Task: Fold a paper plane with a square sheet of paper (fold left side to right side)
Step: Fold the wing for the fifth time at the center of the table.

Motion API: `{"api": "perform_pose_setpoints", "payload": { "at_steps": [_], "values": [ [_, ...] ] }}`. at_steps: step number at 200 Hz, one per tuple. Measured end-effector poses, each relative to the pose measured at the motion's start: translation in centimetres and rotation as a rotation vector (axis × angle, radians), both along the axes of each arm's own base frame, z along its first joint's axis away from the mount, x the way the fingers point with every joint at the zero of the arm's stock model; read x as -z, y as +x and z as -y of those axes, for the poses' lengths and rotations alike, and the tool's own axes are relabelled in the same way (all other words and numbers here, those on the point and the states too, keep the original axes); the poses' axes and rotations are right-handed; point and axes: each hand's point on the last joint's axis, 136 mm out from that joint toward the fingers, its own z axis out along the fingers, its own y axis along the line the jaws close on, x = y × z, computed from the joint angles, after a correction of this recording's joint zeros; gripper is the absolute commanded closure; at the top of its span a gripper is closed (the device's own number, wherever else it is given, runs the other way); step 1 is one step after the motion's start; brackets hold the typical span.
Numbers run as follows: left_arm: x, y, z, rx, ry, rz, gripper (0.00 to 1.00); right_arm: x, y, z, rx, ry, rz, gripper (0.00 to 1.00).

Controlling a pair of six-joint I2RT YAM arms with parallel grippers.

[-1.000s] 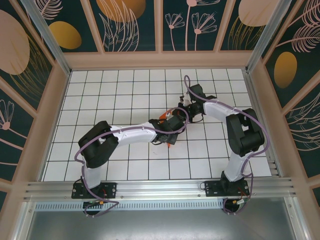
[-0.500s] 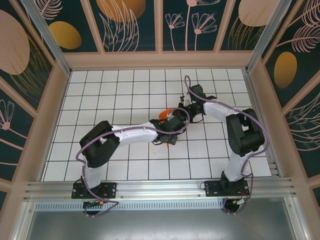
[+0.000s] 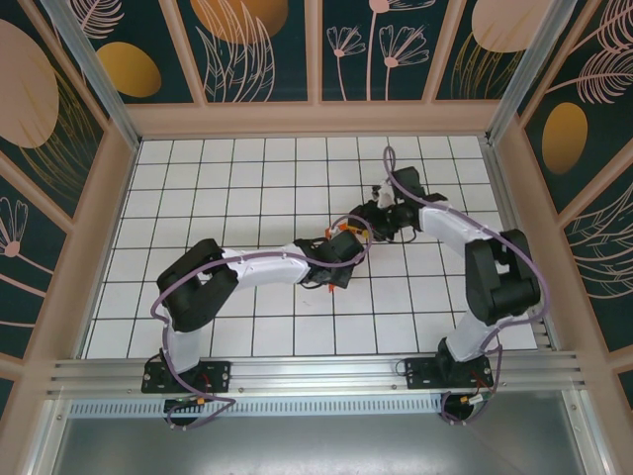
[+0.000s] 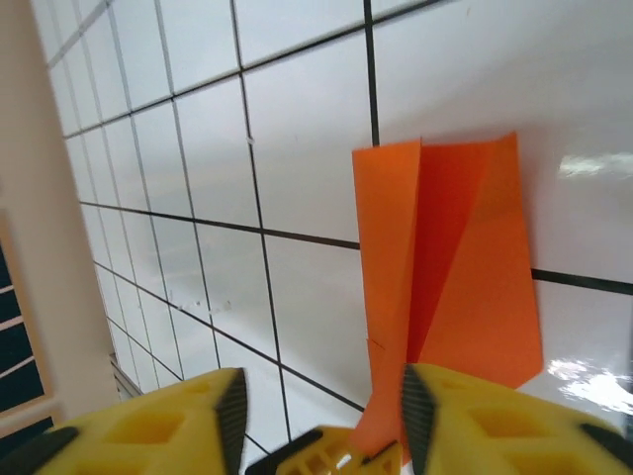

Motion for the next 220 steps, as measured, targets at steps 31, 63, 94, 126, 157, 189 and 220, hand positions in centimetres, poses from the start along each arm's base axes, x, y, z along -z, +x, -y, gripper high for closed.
{"api": "perform_pose_setpoints", "payload": {
  "at_steps": [31, 63, 94, 126, 157, 189, 220],
  "values": [
    [0.3, -0.2, -0.3, -0.003, -0.088, -0.050, 1.00, -2.0, 0.3, 3.7, 0.084, 0.014, 0.087, 0.42],
    [-0.3, 0.5, -0.1, -0.017, -0.214, -0.094, 1.00, -0.9, -0.9, 5.5, 0.109, 0.002, 0.097, 0.48],
    [-0.8, 1.0, 0.2, -0.021, -0.316, -0.134, 1.00, 1.7, -3.1, 5.5, 0.092, 0.004, 0.050, 0.50],
    [-1.3, 1.0, 0.9, -0.013, -0.368, -0.149, 1.00, 2.9, -4.5, 4.7, 0.073, 0.011, 0.025, 0.51],
    [-2.1, 1.0, 1.0, -0.008, -0.384, -0.138, 1.00, 2.8, -4.4, 3.0, 0.062, 0.044, 0.027, 0.58],
    [-2.8, 1.1, 1.1, -0.005, -0.397, -0.127, 1.00, 4.1, -4.1, 1.0, 0.054, 0.052, -0.035, 0.49],
    [-2.8, 1.1, 1.1, -0.005, -0.396, -0.128, 1.00, 5.3, -3.8, 0.4, 0.085, 0.060, -0.091, 0.52]
  ]
}}
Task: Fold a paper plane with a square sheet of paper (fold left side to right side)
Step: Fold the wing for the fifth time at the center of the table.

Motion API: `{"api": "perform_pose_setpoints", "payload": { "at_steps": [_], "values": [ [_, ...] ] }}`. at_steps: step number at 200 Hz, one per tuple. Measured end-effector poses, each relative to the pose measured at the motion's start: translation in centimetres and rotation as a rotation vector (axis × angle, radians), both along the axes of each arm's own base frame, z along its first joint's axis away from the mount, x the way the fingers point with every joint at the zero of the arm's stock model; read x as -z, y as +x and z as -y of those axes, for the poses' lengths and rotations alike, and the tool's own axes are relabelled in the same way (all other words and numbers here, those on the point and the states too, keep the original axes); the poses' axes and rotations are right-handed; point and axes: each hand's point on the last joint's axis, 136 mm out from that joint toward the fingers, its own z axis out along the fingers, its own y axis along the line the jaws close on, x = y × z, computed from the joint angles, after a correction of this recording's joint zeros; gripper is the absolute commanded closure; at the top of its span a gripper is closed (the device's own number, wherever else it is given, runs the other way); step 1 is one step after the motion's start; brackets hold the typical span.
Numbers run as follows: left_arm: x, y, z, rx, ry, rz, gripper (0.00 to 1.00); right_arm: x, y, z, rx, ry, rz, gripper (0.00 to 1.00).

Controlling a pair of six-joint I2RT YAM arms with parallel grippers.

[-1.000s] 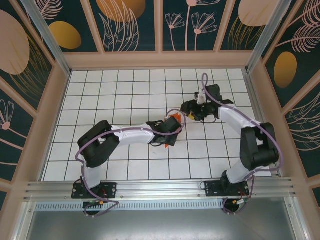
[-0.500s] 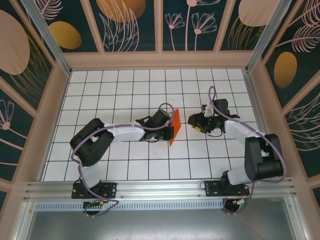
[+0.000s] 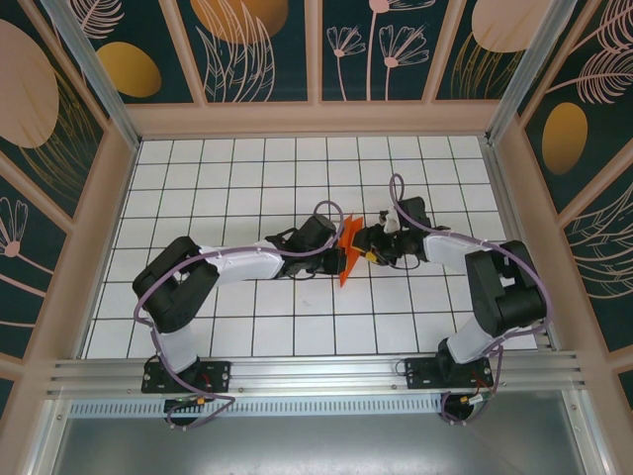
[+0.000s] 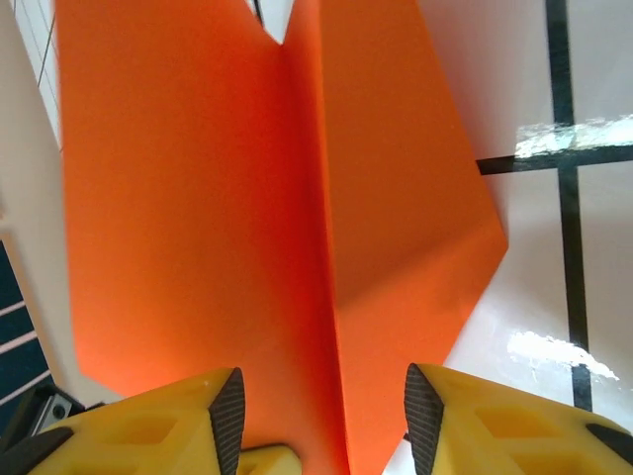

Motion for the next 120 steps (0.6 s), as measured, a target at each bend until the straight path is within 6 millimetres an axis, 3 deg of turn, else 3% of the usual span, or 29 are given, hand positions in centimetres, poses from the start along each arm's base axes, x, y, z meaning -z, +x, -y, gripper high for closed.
{"api": "perform_pose_setpoints", "payload": {
  "at_steps": [62, 120],
  "values": [
    [0.0, 0.0, 0.0, 0.001, -0.001, 0.000, 1.00, 1.7, 1.1, -0.5, 0.037, -0.003, -0.059, 0.50],
    [-1.0, 0.1, 0.1, 0.000, -0.016, 0.014, 1.00, 1.3, 2.5, -1.8, 0.018, -0.006, -0.034, 0.49]
  ]
}}
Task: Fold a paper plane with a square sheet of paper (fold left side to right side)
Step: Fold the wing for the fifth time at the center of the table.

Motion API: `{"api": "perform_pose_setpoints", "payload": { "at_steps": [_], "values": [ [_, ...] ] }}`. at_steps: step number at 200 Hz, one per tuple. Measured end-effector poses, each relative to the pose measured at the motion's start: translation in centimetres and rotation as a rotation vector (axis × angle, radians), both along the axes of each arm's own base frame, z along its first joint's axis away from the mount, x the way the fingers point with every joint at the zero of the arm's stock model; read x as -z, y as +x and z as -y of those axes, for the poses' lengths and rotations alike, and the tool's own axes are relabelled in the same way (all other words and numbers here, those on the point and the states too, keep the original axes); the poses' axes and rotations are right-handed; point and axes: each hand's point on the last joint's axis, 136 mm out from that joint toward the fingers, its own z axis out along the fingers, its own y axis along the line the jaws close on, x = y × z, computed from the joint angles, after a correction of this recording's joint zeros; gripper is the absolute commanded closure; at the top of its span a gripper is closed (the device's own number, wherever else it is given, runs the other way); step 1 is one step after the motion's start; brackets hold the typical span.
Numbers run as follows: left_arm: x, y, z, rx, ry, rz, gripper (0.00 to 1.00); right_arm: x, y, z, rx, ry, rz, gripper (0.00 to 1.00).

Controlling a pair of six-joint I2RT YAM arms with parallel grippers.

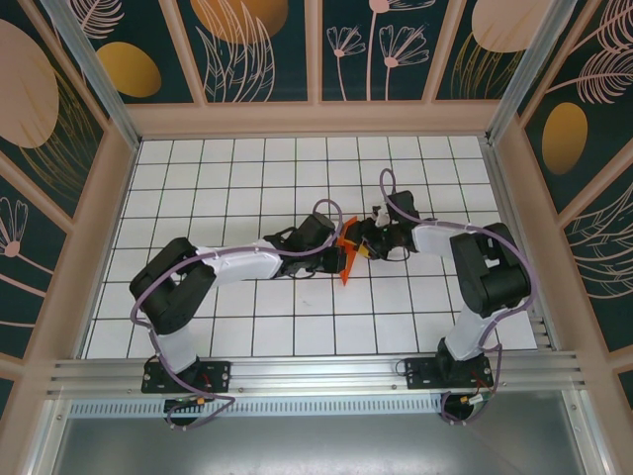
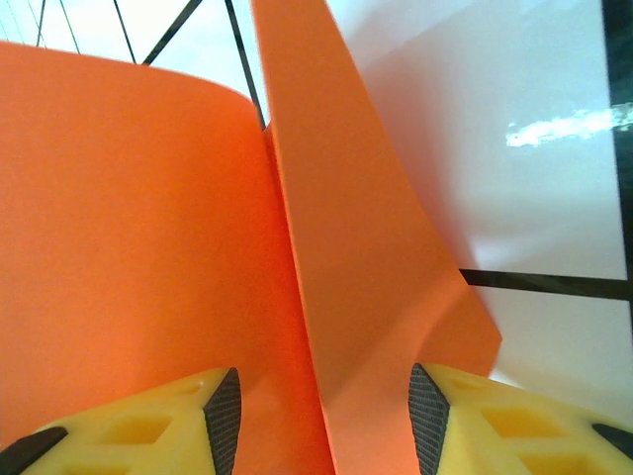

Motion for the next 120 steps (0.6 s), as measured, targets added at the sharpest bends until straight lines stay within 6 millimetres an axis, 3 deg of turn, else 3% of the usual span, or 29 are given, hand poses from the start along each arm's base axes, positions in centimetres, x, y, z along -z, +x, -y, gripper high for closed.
{"api": "perform_pose_setpoints", "payload": {
  "at_steps": [57, 120],
  "values": [
    [-1.9, 0.5, 0.0, 0.000, -0.002, 0.041, 1.00, -0.3, 0.4, -0.2, -0.004, 0.004, 0.012, 0.51],
    [-3.0, 1.4, -0.5, -0.016, 0.042, 0.095, 1.00, -1.1, 0.6, -0.8, -0.010, 0.044, 0.025, 0.72]
  ]
}}
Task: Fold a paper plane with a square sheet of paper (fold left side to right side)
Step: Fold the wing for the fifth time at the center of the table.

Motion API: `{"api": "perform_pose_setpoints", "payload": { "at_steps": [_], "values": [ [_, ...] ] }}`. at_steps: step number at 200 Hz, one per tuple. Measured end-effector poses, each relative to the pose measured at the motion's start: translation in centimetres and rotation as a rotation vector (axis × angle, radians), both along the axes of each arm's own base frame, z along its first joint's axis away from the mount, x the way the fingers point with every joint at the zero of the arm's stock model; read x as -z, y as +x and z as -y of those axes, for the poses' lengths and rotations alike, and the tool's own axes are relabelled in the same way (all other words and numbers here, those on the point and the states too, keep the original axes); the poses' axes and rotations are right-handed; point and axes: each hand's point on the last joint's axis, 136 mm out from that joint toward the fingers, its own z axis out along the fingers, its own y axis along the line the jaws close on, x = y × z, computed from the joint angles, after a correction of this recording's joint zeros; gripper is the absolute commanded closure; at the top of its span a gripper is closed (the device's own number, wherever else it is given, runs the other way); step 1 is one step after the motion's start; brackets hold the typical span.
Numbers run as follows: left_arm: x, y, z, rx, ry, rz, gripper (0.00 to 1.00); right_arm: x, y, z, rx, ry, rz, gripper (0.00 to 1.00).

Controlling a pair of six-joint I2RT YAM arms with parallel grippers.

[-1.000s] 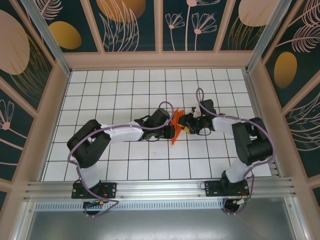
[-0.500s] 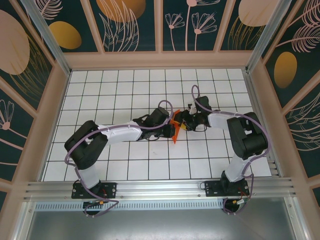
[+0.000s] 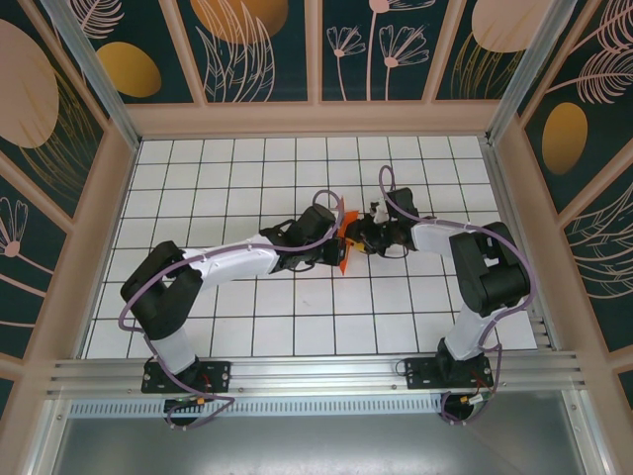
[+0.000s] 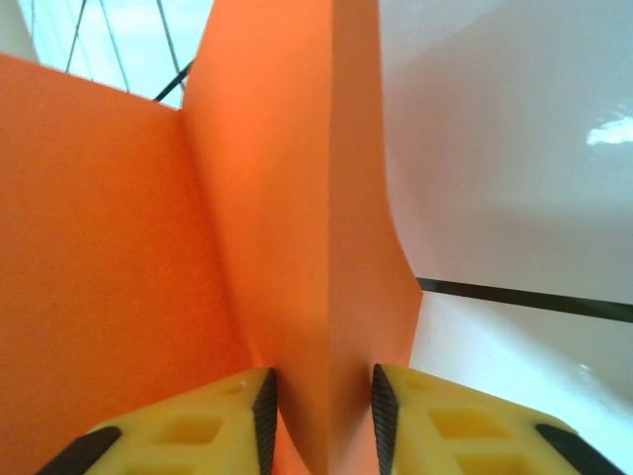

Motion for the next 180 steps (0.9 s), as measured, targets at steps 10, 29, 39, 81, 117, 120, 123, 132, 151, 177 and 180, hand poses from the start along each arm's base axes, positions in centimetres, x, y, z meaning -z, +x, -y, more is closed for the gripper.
{"api": "perform_pose_setpoints", "payload": {
  "at_steps": [10, 29, 39, 81, 117, 120, 123, 132, 151, 177, 180],
  "values": [
    [0.1, 0.0, -0.1, 0.002, 0.004, 0.001, 1.00, -0.2, 0.1, -0.2, -0.001, 0.010, 0.008, 0.75],
    [0.1, 0.0, -0.1, 0.004, 0.006, 0.002, 1.00, -0.4, 0.2, -0.3, -0.003, 0.017, 0.017, 0.76],
    [0.1, 0.0, 0.0, 0.005, 0.004, 0.002, 1.00, -0.4, 0.3, -0.4, -0.003, 0.019, 0.020, 0.77],
    [0.5, 0.0, 0.4, 0.015, -0.007, -0.004, 1.00, 0.6, 0.2, -0.3, -0.005, 0.014, 0.013, 0.85],
    [2.6, -0.6, 0.3, 0.021, 0.008, -0.047, 1.00, 2.2, -0.4, -0.1, -0.006, -0.001, -0.023, 0.86],
    [2.8, -0.6, 0.3, 0.022, 0.009, -0.049, 1.00, 2.3, -0.5, -0.1, -0.006, -0.002, -0.024, 0.86],
    [3.0, -0.6, 0.3, 0.022, 0.010, -0.053, 1.00, 2.3, -0.5, -0.1, -0.007, -0.003, -0.025, 0.86],
    [3.3, -0.8, 0.4, 0.025, 0.007, -0.062, 1.00, 2.6, -0.6, 0.0, -0.009, -0.006, -0.029, 0.85],
    [4.1, -1.0, 0.5, 0.027, 0.001, -0.080, 1.00, 2.9, -0.9, 0.1, -0.014, -0.013, -0.031, 0.84],
    [5.1, -1.3, 0.7, 0.034, -0.008, -0.104, 1.00, 3.3, -1.2, 0.4, -0.019, -0.024, -0.028, 0.81],
    [5.2, -1.3, 0.8, 0.035, -0.010, -0.105, 1.00, 3.3, -1.2, 0.5, -0.019, -0.026, -0.027, 0.81]
  ]
}}
